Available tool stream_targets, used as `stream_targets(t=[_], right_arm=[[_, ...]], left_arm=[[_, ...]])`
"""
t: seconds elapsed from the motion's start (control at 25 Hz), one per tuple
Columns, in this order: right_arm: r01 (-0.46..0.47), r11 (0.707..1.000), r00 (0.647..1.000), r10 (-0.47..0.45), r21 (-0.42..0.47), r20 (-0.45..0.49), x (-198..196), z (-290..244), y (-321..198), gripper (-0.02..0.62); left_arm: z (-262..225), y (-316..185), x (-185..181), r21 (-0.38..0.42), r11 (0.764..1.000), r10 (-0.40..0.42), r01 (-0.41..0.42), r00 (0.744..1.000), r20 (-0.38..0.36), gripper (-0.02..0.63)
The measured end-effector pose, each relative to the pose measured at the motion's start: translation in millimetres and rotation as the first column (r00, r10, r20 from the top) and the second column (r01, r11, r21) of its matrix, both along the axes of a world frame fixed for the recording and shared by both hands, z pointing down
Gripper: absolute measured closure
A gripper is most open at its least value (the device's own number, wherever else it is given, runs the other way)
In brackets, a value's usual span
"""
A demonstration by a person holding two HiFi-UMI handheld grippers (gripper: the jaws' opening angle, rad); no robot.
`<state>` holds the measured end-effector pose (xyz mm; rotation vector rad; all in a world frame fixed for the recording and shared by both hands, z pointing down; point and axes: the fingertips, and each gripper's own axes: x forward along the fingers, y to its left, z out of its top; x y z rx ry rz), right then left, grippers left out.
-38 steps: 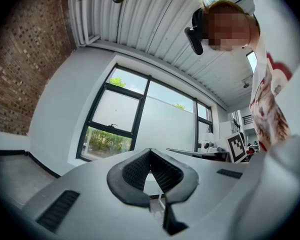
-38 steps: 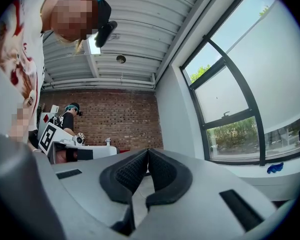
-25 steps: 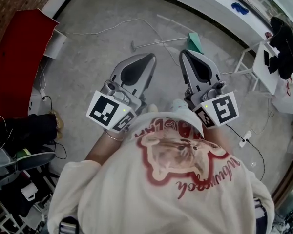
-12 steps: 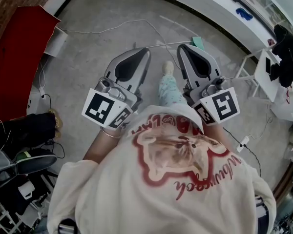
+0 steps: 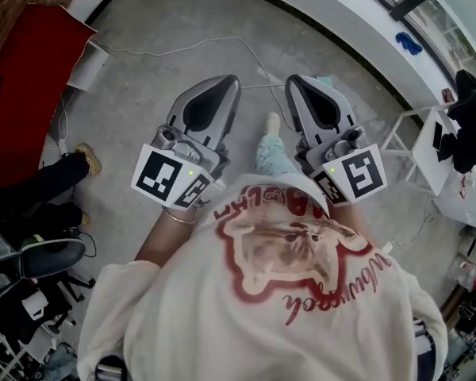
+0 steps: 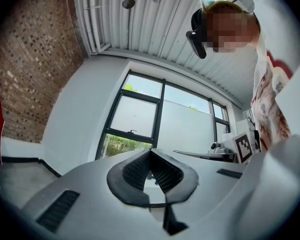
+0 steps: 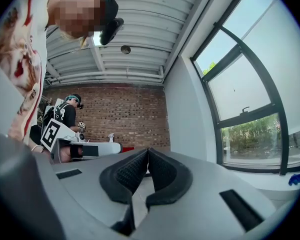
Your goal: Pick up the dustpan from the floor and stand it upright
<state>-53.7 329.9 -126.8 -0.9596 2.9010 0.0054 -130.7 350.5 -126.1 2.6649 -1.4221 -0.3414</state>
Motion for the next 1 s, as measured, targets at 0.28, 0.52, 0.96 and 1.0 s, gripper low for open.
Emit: stream_targets(t=[0.28, 0.52, 0.96, 1.0], right_arm=[[-0.003, 1.000, 1.000, 0.004, -0.025, 0.030, 22, -5, -108, 0.571], [0.011, 0.999, 0.998, -0.009, -0.038, 0.058, 39, -11, -194, 0.571], [0.072, 0.996, 0.997, -0.071, -0.047, 0.039, 43, -12, -316, 0.571], [0.077, 0.996, 0.996, -0.075, -0.045, 0.039, 43, -12, -326, 0.571]], left_arm=[[-3, -99, 30, -0.001, 1.000, 0.023, -0.023, 0.998, 0.059, 0.603], [-11, -184, 45, -0.006, 1.000, 0.010, -0.010, 0.998, 0.067, 0.603], [-12, -309, 52, -0.004, 0.999, -0.040, 0.040, 0.998, 0.051, 0.603], [-13, -319, 52, 0.000, 0.999, -0.045, 0.045, 0.998, 0.053, 0.603]])
